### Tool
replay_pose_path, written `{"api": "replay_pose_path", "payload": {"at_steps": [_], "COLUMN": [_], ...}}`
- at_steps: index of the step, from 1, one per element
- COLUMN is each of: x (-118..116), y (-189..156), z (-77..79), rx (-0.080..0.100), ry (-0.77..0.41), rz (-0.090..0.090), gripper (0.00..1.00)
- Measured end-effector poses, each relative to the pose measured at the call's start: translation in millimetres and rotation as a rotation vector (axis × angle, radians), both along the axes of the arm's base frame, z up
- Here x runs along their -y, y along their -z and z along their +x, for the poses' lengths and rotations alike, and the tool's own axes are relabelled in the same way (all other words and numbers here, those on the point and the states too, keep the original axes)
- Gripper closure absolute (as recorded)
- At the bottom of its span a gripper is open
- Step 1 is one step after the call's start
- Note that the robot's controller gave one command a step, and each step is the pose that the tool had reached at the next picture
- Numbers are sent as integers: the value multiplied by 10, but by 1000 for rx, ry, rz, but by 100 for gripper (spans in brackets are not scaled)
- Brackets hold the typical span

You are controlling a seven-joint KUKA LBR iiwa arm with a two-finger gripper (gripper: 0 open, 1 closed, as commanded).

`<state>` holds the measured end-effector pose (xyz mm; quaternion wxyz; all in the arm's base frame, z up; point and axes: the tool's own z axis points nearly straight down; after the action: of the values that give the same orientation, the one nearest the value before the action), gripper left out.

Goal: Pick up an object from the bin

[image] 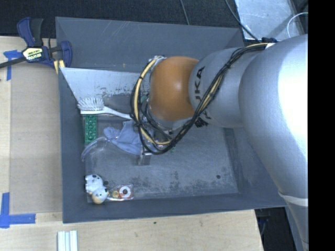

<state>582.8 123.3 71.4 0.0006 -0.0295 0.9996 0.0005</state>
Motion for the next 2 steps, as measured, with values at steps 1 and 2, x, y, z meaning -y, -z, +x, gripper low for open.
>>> {"api": "replay_pose_path", "payload": {"at_steps": [1, 2], "x": [-249, -5], "y": [-679, -64], "z": [-140, 8], "rx": [11, 7], "ry": [253, 22], "rz": [3, 1], "gripper": [0, 0]}}
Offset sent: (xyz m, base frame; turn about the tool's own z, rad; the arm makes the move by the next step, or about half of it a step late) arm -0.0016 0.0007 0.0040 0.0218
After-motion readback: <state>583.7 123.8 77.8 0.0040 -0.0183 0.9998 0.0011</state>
